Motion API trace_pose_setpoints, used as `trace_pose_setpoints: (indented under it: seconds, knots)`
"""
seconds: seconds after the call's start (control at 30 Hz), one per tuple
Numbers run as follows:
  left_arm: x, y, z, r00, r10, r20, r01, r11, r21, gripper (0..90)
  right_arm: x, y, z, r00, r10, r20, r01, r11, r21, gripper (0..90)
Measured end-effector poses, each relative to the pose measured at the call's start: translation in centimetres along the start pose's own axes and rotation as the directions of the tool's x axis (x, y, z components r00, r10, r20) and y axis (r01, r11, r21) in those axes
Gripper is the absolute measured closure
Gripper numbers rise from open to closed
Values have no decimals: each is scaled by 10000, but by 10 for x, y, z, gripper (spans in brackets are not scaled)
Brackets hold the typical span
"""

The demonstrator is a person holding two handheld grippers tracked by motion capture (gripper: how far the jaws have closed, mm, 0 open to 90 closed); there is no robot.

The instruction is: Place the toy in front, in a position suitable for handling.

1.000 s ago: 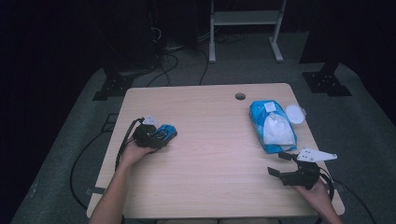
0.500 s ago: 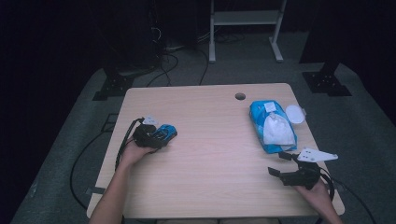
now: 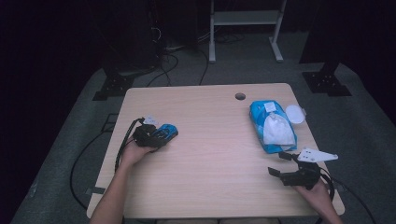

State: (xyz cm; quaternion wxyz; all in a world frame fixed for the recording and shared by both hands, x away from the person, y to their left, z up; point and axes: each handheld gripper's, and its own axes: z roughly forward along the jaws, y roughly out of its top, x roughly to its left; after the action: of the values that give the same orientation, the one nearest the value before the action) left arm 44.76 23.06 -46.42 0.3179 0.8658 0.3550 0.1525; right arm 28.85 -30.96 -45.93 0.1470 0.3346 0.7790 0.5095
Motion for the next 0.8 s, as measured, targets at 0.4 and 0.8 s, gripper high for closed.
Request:
trace_pose_setpoints:
  seconds: [0.4,0.8]
  knots:
    - [-1,0,-2,9997,84,-215,-82,9999,94,281,0,0,0,10000,16,10,-16,10000,8,174]
    - [0,1,-9,9997,-44,-221,38,9997,-253,282,0,0,0,10000,13,34,-13,10000,13,174]
